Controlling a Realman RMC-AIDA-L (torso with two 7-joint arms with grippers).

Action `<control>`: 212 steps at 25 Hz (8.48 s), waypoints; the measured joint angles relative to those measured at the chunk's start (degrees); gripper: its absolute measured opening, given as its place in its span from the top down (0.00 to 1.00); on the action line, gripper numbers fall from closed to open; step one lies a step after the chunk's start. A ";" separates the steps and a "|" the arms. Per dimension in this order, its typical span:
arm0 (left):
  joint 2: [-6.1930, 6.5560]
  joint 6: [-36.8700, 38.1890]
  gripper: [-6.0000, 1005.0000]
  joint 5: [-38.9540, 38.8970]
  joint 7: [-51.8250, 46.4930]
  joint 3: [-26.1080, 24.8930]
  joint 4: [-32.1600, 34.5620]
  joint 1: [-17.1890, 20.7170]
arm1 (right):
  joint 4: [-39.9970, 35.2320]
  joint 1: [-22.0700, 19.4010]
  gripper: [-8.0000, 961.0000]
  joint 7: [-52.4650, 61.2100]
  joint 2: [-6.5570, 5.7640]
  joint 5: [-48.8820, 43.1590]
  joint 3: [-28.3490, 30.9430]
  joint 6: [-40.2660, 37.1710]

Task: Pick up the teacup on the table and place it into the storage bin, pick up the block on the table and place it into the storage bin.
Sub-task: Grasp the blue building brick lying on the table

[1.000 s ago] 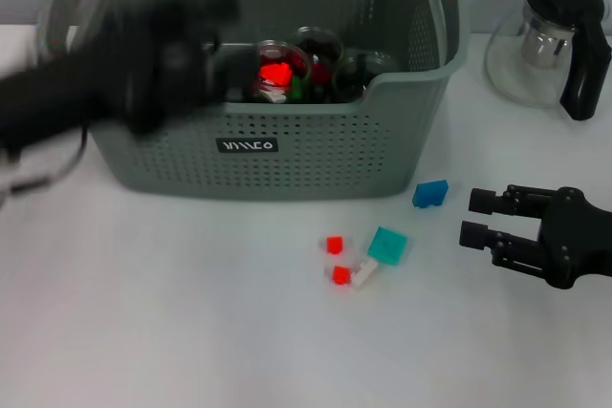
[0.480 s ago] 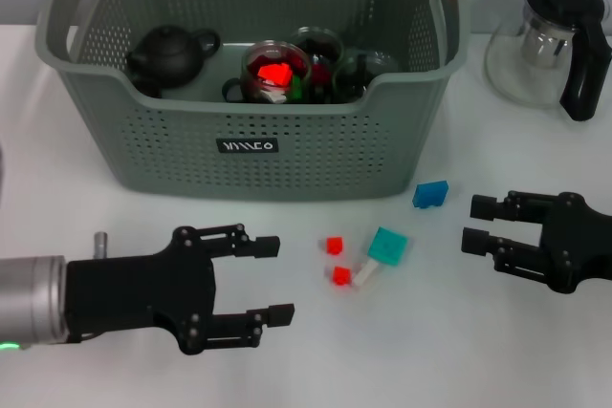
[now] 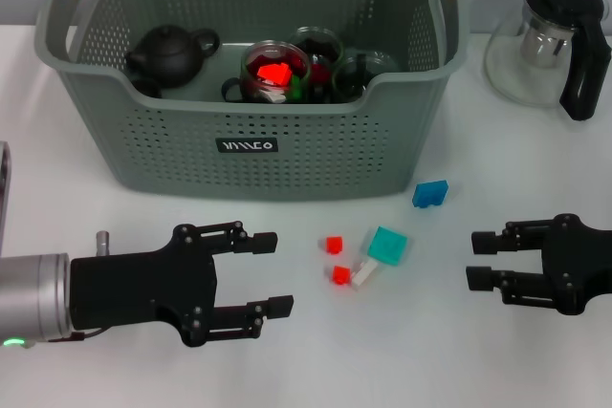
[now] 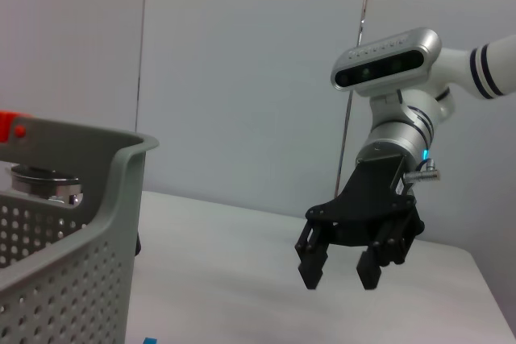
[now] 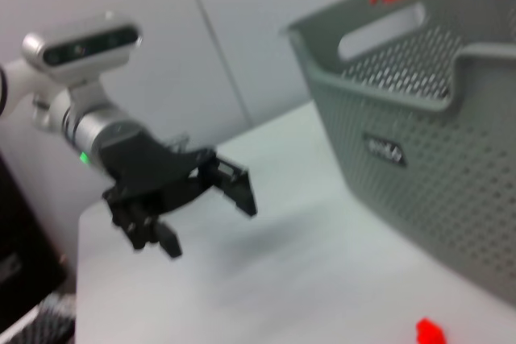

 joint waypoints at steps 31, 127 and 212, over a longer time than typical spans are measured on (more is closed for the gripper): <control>-0.12 0.38 0.30 -0.93 0.05 -0.27 -0.40 -0.65 | -27.19 15.42 0.43 36.89 3.11 -29.61 -25.29 8.99; -0.04 -1.80 0.30 -1.62 0.06 -0.36 -0.48 -1.09 | -16.07 13.09 0.43 37.88 3.40 -14.33 -44.42 29.68; -0.26 -3.45 0.30 -1.63 0.05 -0.27 -0.56 -0.63 | -18.02 13.50 0.42 42.96 2.96 -16.41 -36.97 12.09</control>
